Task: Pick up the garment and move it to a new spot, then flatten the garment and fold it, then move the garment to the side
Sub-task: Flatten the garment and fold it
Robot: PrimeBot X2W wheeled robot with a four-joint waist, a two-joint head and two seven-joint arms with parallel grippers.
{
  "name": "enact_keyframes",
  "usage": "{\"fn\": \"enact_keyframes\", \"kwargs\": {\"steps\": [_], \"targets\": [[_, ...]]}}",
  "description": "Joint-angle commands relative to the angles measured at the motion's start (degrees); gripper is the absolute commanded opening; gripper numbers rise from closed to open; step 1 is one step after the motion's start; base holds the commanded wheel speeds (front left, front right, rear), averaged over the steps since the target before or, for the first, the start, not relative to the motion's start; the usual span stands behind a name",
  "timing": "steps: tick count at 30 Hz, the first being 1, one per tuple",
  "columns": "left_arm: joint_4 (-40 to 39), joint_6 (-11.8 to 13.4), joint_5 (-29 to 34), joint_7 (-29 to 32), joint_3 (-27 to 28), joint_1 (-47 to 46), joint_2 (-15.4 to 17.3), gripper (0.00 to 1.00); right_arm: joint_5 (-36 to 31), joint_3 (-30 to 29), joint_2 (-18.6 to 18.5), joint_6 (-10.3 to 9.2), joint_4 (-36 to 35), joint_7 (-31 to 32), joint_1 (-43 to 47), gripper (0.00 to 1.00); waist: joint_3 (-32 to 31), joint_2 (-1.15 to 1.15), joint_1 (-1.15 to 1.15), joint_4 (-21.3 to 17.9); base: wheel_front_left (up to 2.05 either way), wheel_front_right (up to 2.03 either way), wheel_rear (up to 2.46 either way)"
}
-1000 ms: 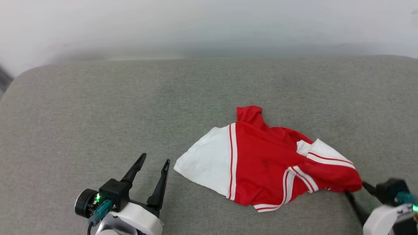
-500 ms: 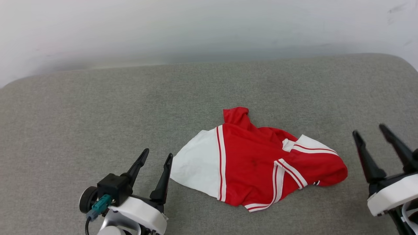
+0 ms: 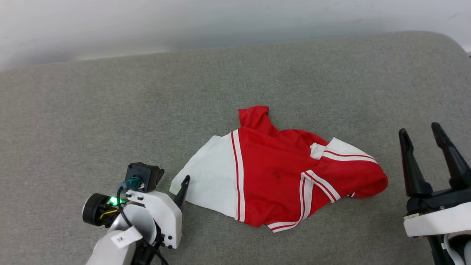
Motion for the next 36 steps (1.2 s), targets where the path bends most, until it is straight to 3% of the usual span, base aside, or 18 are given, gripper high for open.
{"fn": "enact_keyframes", "kwargs": {"steps": [1,5,9,11,12,16,17,24,33,34,35,36], "targets": [[0.97,1.15,0.86,2.89,0.02,-1.47,0.99,1.00,-0.56,0.45,0.98,-0.04,0.41,-0.93,-0.16,1.00,1.58,0.00,0.00,-1.05,0.00,0.00,0.00],[3.53,2.47,2.06,6.55,-0.41,-2.75,1.96,1.00,-1.24,1.29,1.63,-0.04,1.45,-1.51,-0.97,1.00,2.82,0.00,0.00,-1.57,0.00,0.00,0.00],[6.19,1.65,1.14,9.37,-0.99,-2.80,2.16,1.00,-1.63,1.68,1.95,-0.04,2.05,-1.80,-1.50,1.00,3.29,0.00,0.00,-1.51,0.00,0.00,0.00],[7.71,0.29,0.13,11.19,-1.87,-2.05,2.25,0.27,-2.01,1.87,2.09,-0.04,2.48,-1.64,-1.43,1.00,3.43,0.00,0.00,-1.31,0.00,0.00,0.00],[7.84,-0.10,-0.32,11.10,-1.97,-1.91,2.09,0.00,-2.13,1.81,2.16,-0.04,2.68,-1.47,-1.38,1.00,3.43,0.00,0.00,-1.12,0.00,0.00,0.00],[6.89,-0.14,-0.94,6.60,-0.91,-3.00,1.67,0.00,-2.77,1.24,2.24,-0.04,3.67,-0.64,-1.05,1.00,2.89,0.00,0.00,0.22,0.00,0.00,0.00],[5.90,0.67,-1.18,1.87,0.47,-3.90,1.17,0.00,-3.41,1.23,2.14,-0.04,4.11,0.06,-0.73,1.00,2.06,0.00,0.00,1.47,0.00,0.00,0.00],[3.43,3.97,-2.04,-7.20,4.69,-1.37,0.72,0.00,-3.54,1.56,1.57,-0.04,4.76,2.37,0.26,1.00,0.15,0.00,0.00,4.78,0.00,0.00,0.00],[1.16,5.80,-4.76,-5.19,6.20,8.45,1.31,0.00,-2.92,3.75,0.12,-0.04,6.13,7.13,2.63,1.00,-1.65,0.00,0.00,7.78,0.00,0.00,0.00],[1.00,5.43,-5.00,-4.52,5.76,9.16,1.27,0.16,-2.69,4.12,-0.13,-0.04,5.98,7.67,2.68,1.00,-1.81,0.00,0.00,8.08,0.00,0.00,0.00],[0.64,5.28,-4.95,-4.28,5.27,9.63,1.31,0.55,-2.58,4.58,-0.56,-0.04,5.74,8.36,2.71,1.00,-1.98,0.00,0.00,8.36,0.00,0.00,0.00],[0.26,5.09,-4.82,-4.66,4.99,9.86,1.23,1.00,-2.14,5.04,-0.93,-0.04,5.59,9.26,2.88,1.00,-2.21,0.00,0.00,8.70,0.00,0.00,0.00]]}}
